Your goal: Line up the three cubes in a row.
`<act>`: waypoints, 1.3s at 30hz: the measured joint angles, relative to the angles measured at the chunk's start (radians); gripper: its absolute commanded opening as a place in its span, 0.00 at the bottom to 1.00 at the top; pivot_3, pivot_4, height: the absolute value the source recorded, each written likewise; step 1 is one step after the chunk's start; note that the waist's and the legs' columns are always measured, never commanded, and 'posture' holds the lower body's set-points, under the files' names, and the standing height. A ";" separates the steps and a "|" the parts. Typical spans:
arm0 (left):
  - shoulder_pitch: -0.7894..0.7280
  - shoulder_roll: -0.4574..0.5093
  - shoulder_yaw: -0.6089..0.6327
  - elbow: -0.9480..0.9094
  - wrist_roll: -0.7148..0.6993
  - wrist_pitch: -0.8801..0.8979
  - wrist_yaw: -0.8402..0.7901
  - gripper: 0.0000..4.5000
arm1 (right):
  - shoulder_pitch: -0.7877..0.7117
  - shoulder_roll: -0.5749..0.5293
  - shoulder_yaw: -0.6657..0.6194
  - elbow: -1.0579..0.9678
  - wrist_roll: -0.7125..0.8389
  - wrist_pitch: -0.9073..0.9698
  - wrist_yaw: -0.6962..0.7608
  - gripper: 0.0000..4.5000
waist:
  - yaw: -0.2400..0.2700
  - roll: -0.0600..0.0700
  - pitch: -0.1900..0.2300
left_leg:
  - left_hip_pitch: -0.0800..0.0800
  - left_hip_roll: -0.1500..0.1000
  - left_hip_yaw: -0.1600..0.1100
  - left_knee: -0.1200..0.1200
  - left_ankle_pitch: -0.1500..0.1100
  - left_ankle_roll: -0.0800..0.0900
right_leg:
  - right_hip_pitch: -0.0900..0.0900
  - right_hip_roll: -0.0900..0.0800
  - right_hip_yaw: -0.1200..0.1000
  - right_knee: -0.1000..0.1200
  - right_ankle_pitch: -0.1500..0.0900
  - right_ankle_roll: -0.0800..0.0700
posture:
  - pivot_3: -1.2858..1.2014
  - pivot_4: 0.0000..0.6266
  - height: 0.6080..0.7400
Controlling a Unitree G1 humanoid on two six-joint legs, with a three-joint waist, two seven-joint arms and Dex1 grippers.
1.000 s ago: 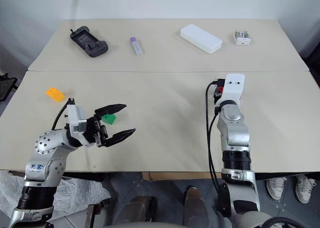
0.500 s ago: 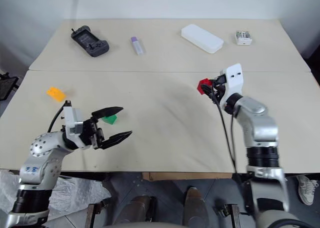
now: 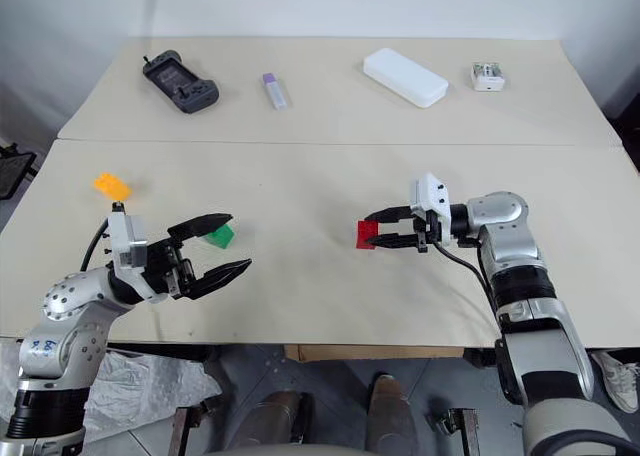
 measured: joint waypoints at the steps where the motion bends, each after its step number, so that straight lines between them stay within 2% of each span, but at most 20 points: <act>1: 0.005 0.006 0.008 -0.002 0.000 0.000 0.000 1.00 | -0.010 0.001 0.000 0.033 -0.010 -0.025 0.004 0.32 | -0.001 0.000 0.000 | 0.000 0.002 0.000 0.000 -0.001 -0.001 | 0.000 0.002 0.000 -0.001 0.000 0.000 | 0.52 0.24 1.00; 7: 0.032 0.020 0.030 -0.021 0.000 0.002 0.000 1.00 | -0.075 -0.001 0.018 0.175 -0.045 -0.100 0.013 0.32 | -0.001 0.000 0.000 | 0.000 0.005 0.000 0.000 -0.001 -0.003 | 0.000 0.006 0.000 -0.002 0.000 -0.001 | 0.52 0.24 1.00; 12: 0.035 0.024 0.050 -0.021 0.000 0.002 -0.001 1.00 | -0.090 -0.014 0.063 0.196 -0.028 -0.145 0.015 0.32 | 0.000 0.000 0.000 | 0.000 0.005 0.000 0.000 -0.001 -0.003 | 0.000 0.006 0.000 -0.002 0.000 -0.002 | 0.52 0.24 1.00; 17: 0.040 0.024 0.049 -0.018 0.024 -0.010 0.009 1.00 | -0.098 -0.013 0.077 0.213 -0.005 -0.128 0.015 0.70 | 0.000 0.001 0.001 | 0.000 0.005 0.000 0.000 -0.001 -0.003 | 0.000 0.006 0.000 -0.002 0.001 -0.002 | 0.52 0.24 1.00; 21: 0.081 0.025 0.073 0.004 0.029 -0.012 0.024 1.00 | -0.091 -0.037 0.056 0.168 0.072 -0.102 0.015 0.98 | -0.001 0.002 0.001 | 0.000 0.005 0.000 0.000 -0.001 -0.003 | 0.000 0.006 0.001 -0.002 0.001 -0.002 | 0.52 0.24 1.00; 25: 0.194 0.026 0.184 0.031 0.031 -0.031 0.049 1.00 | -0.020 -0.119 -0.017 -0.022 0.177 -0.029 0.014 0.99 | 0.003 0.002 0.001 | 0.000 0.006 -0.001 0.000 -0.002 -0.004 | 0.000 0.006 0.000 -0.002 0.000 -0.002 | 0.52 0.24 1.00; 32: 0.378 -0.019 0.416 0.133 0.013 -0.068 0.114 1.00 | 0.275 -0.102 -0.143 -0.397 0.316 0.097 -0.036 0.99 | 0.005 0.002 0.001 | 0.000 0.006 0.000 0.000 -0.003 -0.003 | 0.000 0.006 0.000 -0.003 0.000 -0.002 | 0.52 0.24 1.00; 39: 0.447 -0.045 0.482 0.253 0.013 -0.102 0.116 1.00 | 0.513 -0.078 -0.192 -0.692 0.405 0.261 -0.124 0.99 | 0.029 0.002 0.001 | 0.001 0.006 0.000 0.002 -0.004 -0.002 | 0.002 0.005 0.001 -0.006 0.000 -0.003 | 0.52 0.24 1.00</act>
